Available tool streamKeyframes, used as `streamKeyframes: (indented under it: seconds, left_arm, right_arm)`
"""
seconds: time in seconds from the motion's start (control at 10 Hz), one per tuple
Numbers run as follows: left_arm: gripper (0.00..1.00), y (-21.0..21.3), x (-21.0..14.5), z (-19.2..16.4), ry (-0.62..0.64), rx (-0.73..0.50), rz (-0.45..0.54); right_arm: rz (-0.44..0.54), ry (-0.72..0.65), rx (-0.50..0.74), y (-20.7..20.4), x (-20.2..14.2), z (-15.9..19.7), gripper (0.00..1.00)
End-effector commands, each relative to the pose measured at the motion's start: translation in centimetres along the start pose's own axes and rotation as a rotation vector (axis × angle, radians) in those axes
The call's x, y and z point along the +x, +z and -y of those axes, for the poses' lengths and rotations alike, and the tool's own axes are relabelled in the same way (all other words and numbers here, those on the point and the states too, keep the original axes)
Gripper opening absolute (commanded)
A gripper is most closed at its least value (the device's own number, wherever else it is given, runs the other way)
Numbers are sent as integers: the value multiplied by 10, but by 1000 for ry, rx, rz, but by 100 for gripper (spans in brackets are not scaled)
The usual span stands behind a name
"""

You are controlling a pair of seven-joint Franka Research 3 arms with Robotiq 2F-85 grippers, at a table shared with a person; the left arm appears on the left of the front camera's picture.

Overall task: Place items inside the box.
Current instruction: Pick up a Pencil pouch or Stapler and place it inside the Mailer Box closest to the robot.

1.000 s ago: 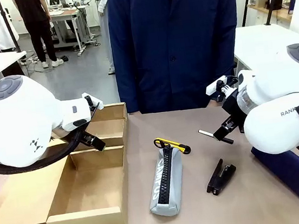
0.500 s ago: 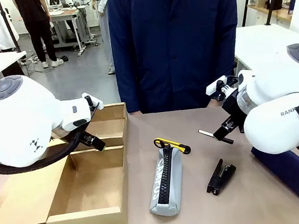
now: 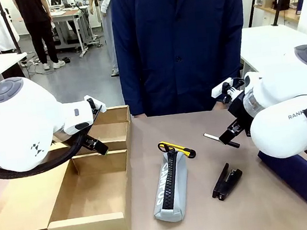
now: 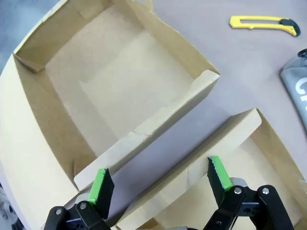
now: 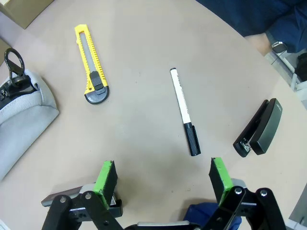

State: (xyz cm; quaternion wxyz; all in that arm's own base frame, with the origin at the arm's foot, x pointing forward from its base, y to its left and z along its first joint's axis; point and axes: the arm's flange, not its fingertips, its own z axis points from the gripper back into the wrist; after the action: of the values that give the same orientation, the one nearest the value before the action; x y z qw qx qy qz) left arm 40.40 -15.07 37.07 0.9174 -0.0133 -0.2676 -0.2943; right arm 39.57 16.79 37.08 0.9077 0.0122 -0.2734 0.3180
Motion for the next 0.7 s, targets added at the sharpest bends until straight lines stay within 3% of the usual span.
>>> streamKeyframes:
  seconds: [0.0, 0.4, 0.5, 0.6]
  left_arm:
    - [100, 0, 0, 0, 0, 0, 0]
    - [100, 0, 0, 0, 0, 0, 0]
    - [100, 0, 0, 0, 0, 0, 0]
    - [100, 16, 0, -4, -18, -91, 2]
  right_arm:
    - [0, -1, 0, 0, 0, 0, 100]
    - [0, 0, 0, 0, 0, 0, 100]
    - [-6, -55, 33, -1, -1, 7, 100]
    - [-35, -103, 29, 12, 5, 10, 100]
